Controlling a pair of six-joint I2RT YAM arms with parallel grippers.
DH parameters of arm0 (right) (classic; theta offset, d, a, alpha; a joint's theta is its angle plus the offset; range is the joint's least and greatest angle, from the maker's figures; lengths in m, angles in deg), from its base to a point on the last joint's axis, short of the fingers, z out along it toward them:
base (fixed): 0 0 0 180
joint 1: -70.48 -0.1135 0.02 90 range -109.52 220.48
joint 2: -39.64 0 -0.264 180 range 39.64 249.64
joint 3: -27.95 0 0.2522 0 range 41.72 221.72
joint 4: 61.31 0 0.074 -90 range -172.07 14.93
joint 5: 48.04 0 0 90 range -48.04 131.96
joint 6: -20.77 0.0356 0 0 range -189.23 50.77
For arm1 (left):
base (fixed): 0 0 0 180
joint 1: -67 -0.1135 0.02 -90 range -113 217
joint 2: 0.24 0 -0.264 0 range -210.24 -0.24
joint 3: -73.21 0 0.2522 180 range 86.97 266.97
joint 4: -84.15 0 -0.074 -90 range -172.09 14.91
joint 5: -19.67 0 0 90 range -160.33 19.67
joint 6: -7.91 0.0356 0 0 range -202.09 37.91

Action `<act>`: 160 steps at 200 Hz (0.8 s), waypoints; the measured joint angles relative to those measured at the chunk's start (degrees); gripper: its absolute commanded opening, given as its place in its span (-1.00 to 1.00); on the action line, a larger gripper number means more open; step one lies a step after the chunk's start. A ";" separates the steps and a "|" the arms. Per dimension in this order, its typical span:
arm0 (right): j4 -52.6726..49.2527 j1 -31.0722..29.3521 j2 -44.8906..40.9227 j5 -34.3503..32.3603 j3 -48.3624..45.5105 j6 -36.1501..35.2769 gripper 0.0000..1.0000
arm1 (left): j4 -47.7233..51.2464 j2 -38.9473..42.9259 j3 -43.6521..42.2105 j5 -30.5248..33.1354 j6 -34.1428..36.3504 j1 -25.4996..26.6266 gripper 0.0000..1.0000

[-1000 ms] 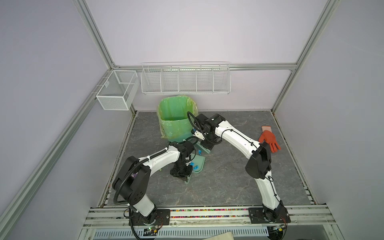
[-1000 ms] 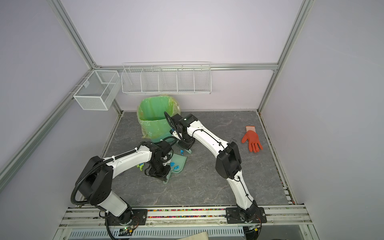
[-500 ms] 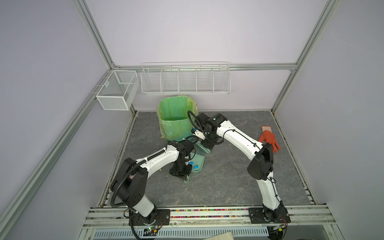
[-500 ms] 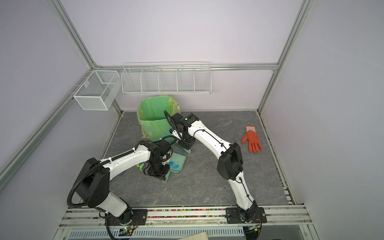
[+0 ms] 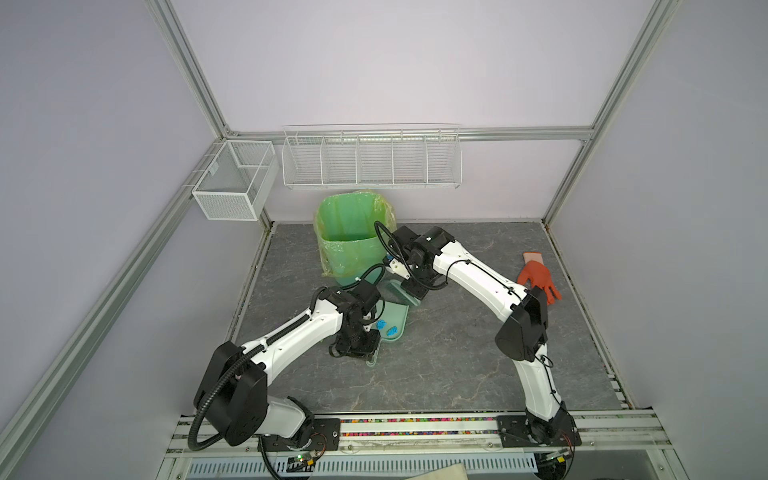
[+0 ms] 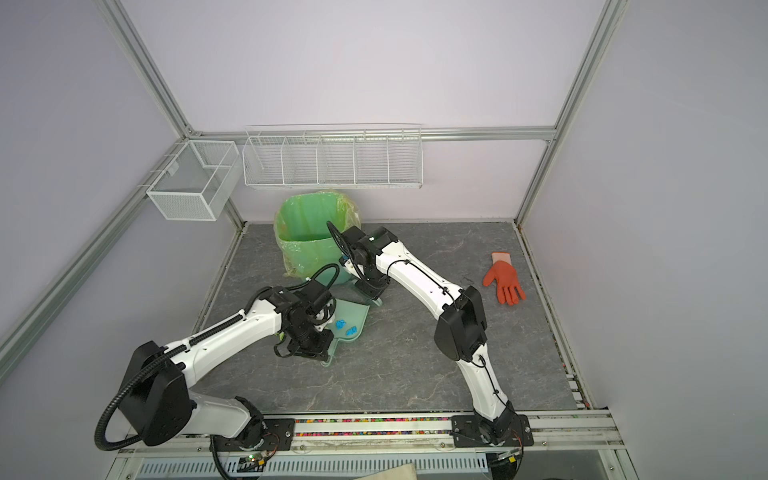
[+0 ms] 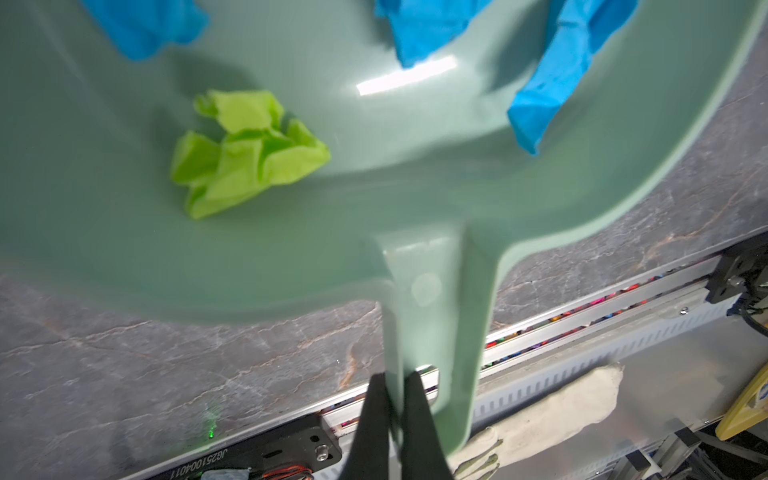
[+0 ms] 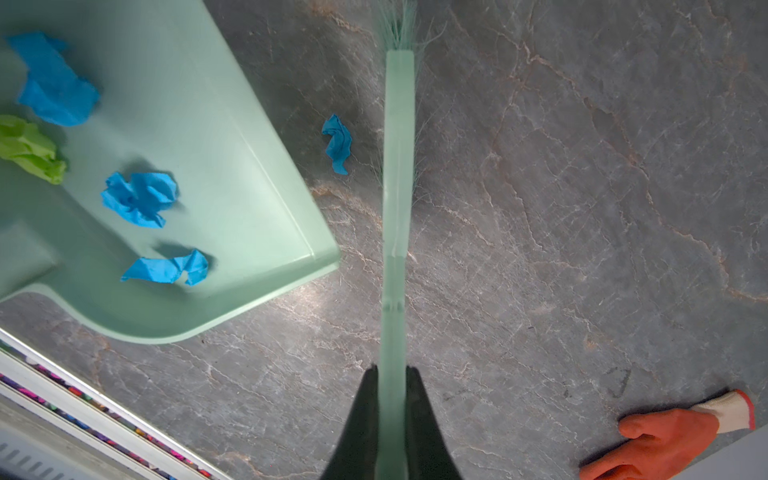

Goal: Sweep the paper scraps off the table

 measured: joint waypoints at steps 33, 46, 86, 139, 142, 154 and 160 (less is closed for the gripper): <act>0.61 1.31 -1.31 0.22 -0.07 1.84 -0.86 | 0.28 3.19 -4.09 -1.18 -1.73 0.02 -1.00; 0.92 1.75 -1.62 0.22 -0.17 2.40 -0.86 | 0.42 4.00 -4.96 -1.57 -2.36 0.04 -1.00; 2.12 2.23 -1.77 0.24 -0.37 3.21 -0.86 | -1.20 4.24 -7.06 -3.45 -4.33 0.28 -1.00; 3.72 2.21 -1.77 1.14 0.02 3.21 -0.86 | -3.54 0.31 -6.99 -3.98 -5.31 0.39 -1.00; 3.80 2.21 -1.77 1.36 0.04 3.21 -0.86 | -3.65 -0.09 -6.97 -3.91 -5.29 0.39 -1.00; 4.11 2.21 -1.77 1.97 0.15 3.23 -0.86 | -3.98 -1.25 -6.97 -3.80 -5.29 0.39 -1.00; 4.22 2.21 -1.77 2.19 0.17 3.28 -0.86 | -4.04 -1.66 -6.93 -3.69 -5.29 0.39 -1.00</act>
